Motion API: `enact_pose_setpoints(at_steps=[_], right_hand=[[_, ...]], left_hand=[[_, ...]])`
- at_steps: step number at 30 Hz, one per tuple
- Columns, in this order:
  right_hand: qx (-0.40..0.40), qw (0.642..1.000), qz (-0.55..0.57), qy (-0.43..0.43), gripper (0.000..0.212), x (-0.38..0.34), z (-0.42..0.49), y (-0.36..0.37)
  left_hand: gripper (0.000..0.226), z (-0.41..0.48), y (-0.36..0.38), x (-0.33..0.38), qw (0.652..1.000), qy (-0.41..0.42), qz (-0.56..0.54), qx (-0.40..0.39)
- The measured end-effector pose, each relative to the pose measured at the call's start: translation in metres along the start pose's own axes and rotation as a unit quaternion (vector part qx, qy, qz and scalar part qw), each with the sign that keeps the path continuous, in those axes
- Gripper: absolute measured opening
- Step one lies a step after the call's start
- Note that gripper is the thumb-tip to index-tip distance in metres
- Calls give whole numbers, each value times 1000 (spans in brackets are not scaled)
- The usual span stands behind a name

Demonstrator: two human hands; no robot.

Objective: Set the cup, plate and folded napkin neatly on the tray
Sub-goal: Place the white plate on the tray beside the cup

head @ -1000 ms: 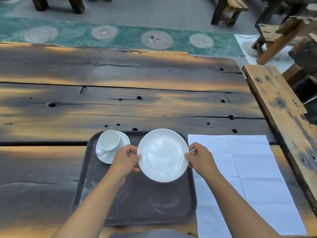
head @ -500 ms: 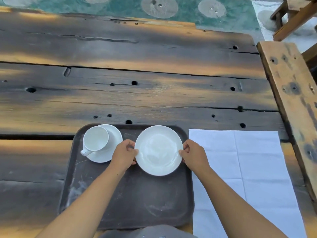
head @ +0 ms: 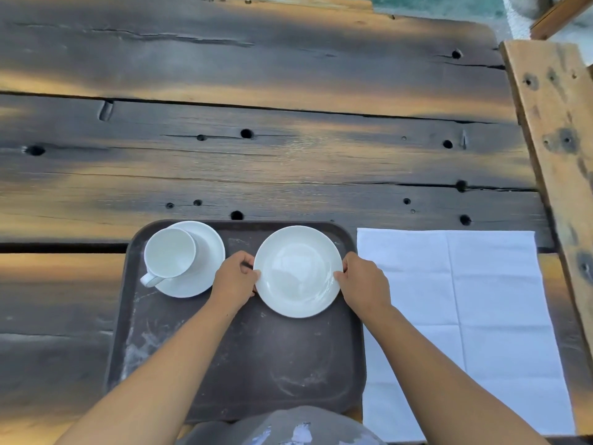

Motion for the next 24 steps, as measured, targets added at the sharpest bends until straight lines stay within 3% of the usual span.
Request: enact_pose_setpoints(at_steps=[24], right_hand=[[44, 999, 12, 1, 16, 11, 8, 8]], left_hand=[[9, 4, 12, 6, 999, 19, 29, 17]])
Point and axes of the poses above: each hand's wrist, its own z-axis towards the middle knuckle, its own y-axis out of the palm, x = y × z, the point moved 3 cm from there along z, towards the middle knuckle, and after that the axes turned 5 degrees about x, right-handed, at the moved point
